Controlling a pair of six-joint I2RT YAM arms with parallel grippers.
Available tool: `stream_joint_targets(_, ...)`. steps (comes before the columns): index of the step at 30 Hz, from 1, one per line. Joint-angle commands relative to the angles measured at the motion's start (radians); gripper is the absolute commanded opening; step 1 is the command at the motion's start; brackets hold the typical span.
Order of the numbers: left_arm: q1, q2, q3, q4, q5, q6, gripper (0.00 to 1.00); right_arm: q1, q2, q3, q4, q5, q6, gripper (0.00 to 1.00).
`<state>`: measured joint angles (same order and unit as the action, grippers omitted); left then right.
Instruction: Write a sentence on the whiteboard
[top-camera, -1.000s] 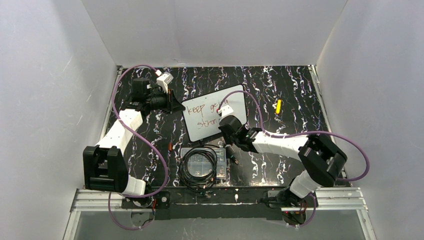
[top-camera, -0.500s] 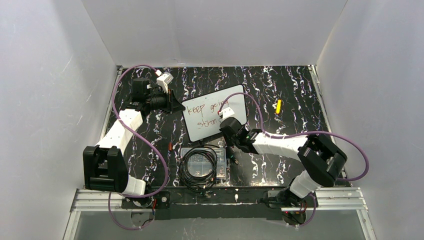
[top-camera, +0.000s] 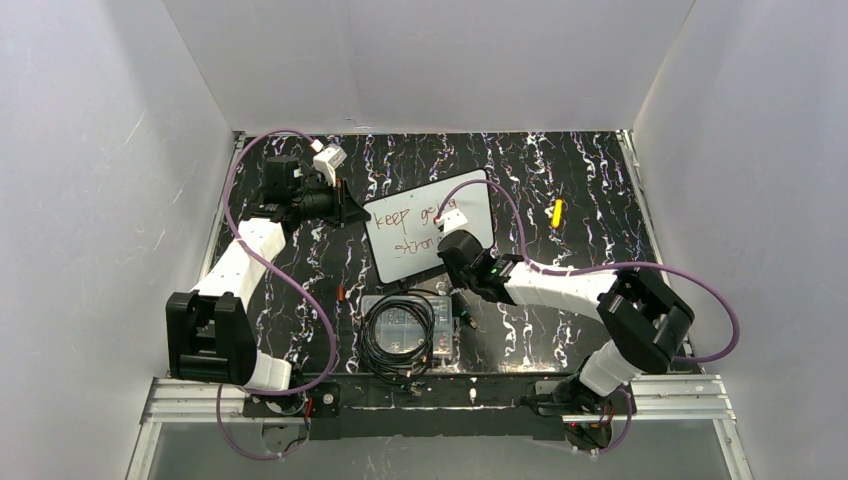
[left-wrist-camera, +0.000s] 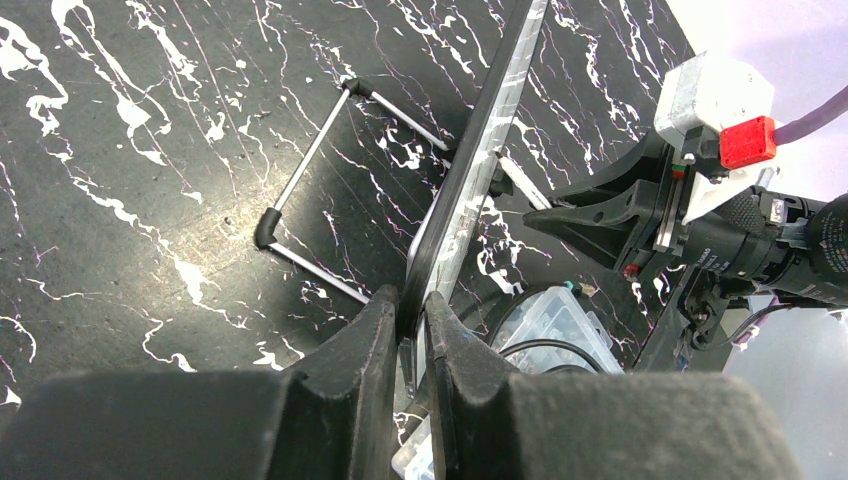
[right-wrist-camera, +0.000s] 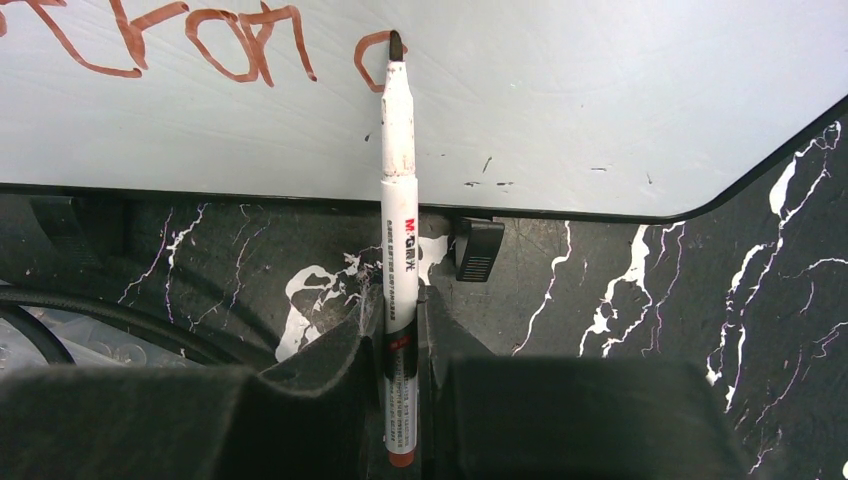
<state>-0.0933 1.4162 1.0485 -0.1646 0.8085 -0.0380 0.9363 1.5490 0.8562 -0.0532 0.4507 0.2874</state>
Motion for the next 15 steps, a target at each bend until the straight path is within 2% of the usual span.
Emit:
stream_joint_targets(1,0.012,-0.033,0.038,0.013,0.009,0.0,0.0,-0.004,-0.001,0.032,0.012,0.019,-0.002,0.01)
stream_joint_targets(15,0.012,-0.032,0.038,0.015,0.011,0.0,0.0,-0.002,-0.002,-0.047,-0.018,-0.05,0.055,0.01)
